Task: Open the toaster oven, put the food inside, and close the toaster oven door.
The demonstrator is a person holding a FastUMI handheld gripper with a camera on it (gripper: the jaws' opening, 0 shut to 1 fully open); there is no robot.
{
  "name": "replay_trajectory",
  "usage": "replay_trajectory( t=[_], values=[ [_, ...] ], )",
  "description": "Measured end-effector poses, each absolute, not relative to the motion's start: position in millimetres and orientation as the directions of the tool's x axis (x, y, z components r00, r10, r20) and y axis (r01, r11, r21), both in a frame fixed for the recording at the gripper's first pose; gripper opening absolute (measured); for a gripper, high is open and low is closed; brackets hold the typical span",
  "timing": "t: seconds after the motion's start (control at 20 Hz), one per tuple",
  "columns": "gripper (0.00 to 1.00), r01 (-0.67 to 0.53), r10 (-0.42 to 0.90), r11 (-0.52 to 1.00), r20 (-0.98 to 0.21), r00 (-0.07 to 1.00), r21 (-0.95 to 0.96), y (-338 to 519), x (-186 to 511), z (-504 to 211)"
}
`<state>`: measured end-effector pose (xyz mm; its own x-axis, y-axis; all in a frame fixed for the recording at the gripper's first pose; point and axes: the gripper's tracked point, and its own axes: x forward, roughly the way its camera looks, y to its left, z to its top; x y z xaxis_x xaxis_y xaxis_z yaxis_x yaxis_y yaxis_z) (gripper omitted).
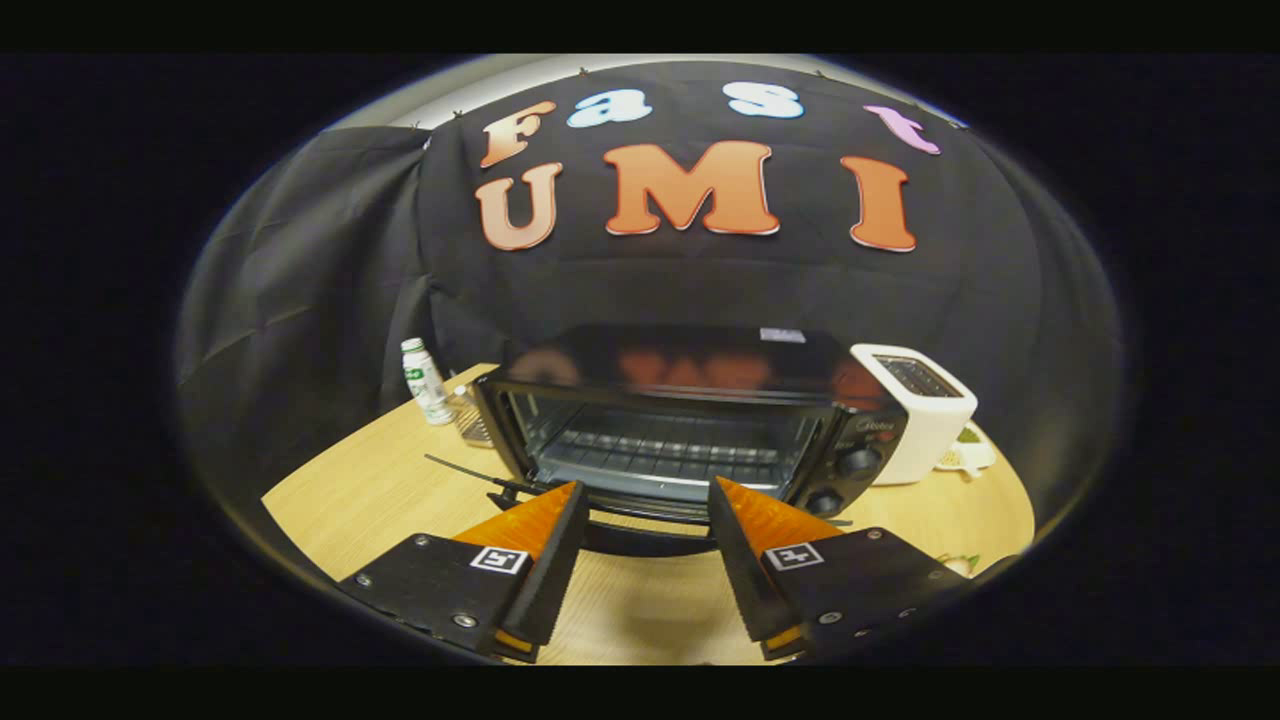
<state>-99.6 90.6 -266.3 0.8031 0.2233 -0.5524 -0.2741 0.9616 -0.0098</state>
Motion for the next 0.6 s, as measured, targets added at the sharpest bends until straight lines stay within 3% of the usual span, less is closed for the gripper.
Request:
replay_trajectory(
  t=[0.3,0.6],
  values=[
    [0.71,-0.311,0.275,0.948,-0.682,0.678,0.073,91.4,-151.8,-322.0],
    [0.71,-0.297,0.227,0.953,-0.779,0.584,0.056,91.0,-163.9,-363.1]
  ],
)
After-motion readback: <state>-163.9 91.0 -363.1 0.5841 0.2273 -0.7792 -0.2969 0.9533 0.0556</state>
